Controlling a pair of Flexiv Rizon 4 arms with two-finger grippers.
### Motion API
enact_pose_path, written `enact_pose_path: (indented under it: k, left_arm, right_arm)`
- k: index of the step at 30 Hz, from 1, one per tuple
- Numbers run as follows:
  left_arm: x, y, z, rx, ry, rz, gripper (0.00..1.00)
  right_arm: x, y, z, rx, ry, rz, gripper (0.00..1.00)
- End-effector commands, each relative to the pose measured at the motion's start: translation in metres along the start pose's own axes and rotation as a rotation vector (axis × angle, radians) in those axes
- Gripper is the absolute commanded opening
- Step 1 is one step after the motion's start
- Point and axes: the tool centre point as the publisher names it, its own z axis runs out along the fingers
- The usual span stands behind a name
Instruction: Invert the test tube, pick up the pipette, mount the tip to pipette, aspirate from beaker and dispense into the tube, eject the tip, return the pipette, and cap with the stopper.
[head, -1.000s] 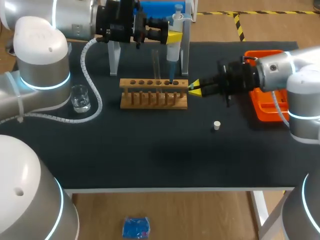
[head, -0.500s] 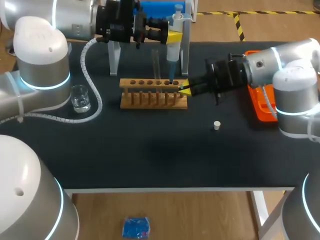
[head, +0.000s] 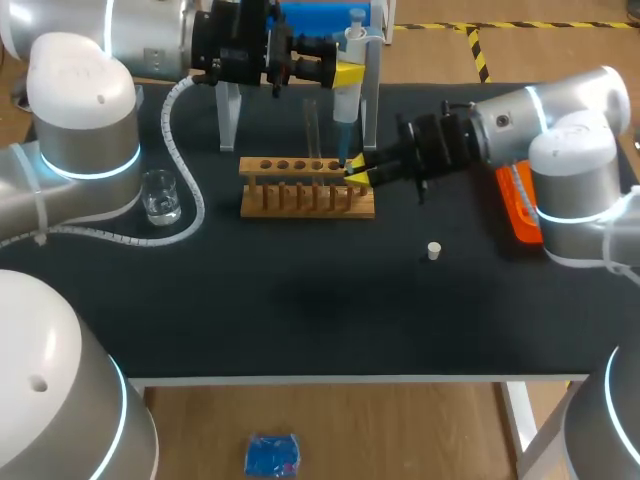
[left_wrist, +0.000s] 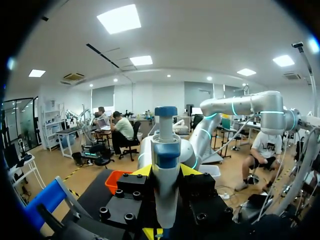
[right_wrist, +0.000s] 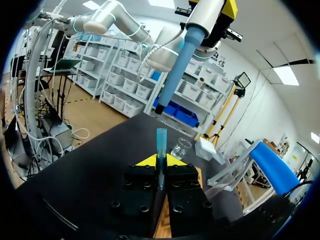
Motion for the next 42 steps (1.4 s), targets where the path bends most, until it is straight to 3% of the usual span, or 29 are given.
enact_pose_path:
  k: [1,42]
  left_arm:
    - [0.001,0.000,0.000,0.005,-0.002,0.002,0.00]
    - [0.001,0.000,0.000,0.005,-0.002,0.002,0.00]
  right_arm:
    - [-0.001,0.003,0.001,-0.001,0.005,-0.007,0.00]
    - [0.006,0.018,0.006,-0.047,0.025,-0.004,0.00]
